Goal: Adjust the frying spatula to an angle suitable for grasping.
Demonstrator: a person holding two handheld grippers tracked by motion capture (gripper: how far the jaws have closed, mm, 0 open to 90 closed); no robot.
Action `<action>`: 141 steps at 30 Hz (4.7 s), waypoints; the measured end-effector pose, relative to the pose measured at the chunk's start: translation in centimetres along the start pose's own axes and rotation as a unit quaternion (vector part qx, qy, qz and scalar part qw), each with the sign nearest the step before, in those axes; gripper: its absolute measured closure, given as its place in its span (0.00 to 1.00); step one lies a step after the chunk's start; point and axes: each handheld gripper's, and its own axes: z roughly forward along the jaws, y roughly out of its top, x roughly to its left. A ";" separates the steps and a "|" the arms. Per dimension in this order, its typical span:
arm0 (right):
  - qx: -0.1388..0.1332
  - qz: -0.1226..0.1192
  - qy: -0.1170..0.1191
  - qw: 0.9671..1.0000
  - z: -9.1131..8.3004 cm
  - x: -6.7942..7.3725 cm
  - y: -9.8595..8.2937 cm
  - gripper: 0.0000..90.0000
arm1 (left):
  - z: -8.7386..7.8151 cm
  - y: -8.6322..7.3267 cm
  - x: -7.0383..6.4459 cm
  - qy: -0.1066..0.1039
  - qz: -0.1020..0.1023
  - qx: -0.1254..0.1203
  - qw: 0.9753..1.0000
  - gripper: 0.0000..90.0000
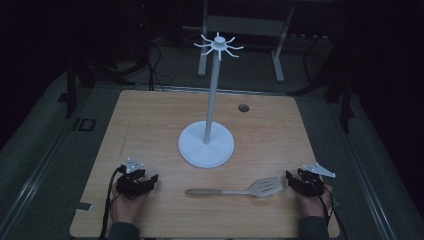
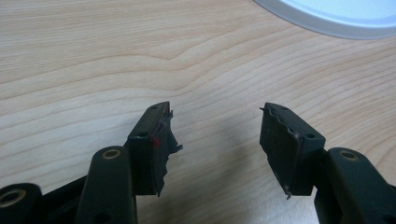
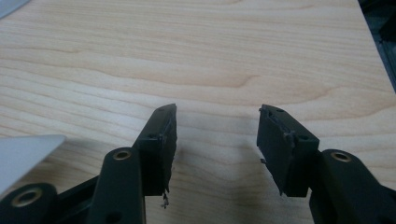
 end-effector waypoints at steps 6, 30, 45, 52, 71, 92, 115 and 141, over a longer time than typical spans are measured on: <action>-0.005 0.001 0.004 1.000 -0.3 0.1 0.1 0.54 | -0.6 -0.2 0.5 -0.027 -0.023 -0.025 0.999 0.53; -0.035 -0.118 0.109 0.986 -3.4 4.2 3.7 1.00 | -3.1 -0.7 0.0 -0.026 0.020 -0.084 0.996 0.55; 0.038 -0.190 0.139 0.971 -2.9 6.7 2.8 1.00 | -2.7 -0.7 -0.2 -0.014 0.034 -0.070 0.997 0.55; 0.049 -0.190 0.146 0.970 -3.3 6.4 1.9 1.00 | -2.6 -0.7 -0.3 -0.011 0.036 -0.066 0.997 0.55; 0.080 -0.216 0.171 0.958 -6.1 7.2 -1.0 1.00 | -2.2 -0.8 -0.2 -0.006 0.034 -0.055 0.998 0.54; 0.072 -0.227 0.188 0.953 -6.1 8.4 0.3 0.99 | -2.8 -0.8 -0.4 -0.007 0.022 -0.056 0.998 0.55; 0.088 -0.292 0.180 0.935 -3.5 13.2 6.2 0.86 | -2.9 -0.6 -0.4 0.011 0.028 -0.050 0.998 0.54; 0.194 -0.341 0.208 0.896 3.3 20.1 6.9 0.79 | -2.8 -0.6 -0.3 0.018 0.025 -0.049 0.998 0.53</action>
